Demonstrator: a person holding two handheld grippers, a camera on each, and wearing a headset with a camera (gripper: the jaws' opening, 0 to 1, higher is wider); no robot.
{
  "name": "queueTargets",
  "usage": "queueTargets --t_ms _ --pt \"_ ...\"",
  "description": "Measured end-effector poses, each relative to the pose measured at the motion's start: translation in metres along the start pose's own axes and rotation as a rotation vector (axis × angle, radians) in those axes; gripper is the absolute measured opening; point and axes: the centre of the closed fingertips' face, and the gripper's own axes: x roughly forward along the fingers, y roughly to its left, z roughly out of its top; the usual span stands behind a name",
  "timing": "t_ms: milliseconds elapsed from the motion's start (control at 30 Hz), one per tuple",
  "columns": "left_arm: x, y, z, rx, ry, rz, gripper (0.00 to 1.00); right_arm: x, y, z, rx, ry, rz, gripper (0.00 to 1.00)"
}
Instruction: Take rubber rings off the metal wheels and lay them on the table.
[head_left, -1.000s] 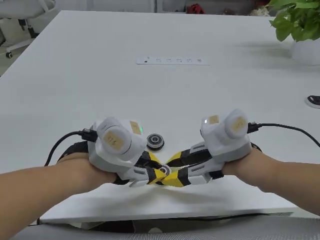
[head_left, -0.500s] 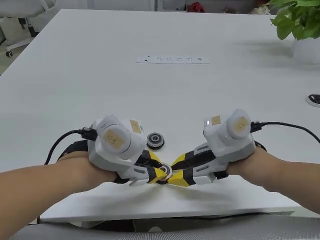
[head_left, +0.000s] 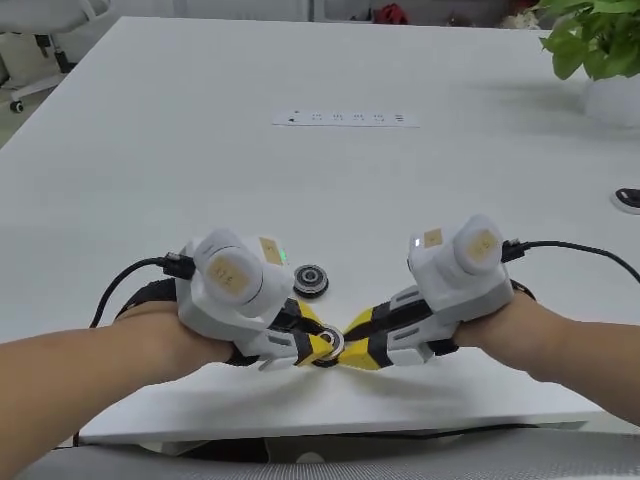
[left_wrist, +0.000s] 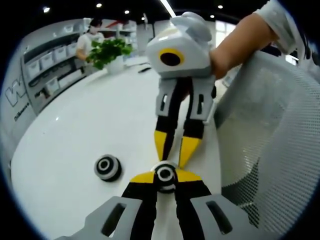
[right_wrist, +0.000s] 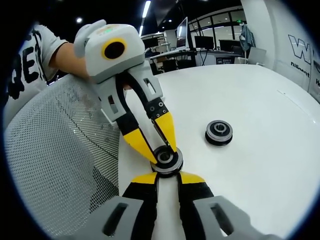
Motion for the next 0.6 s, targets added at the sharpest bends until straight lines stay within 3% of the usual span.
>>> queueTargets --t_ms 600 --pt "-0.0003 0.0003 -0.0002 -0.001 0.005 0.007 0.13 -0.0012 -0.0001 -0.0018 0.01 0.018 -0.011 0.03"
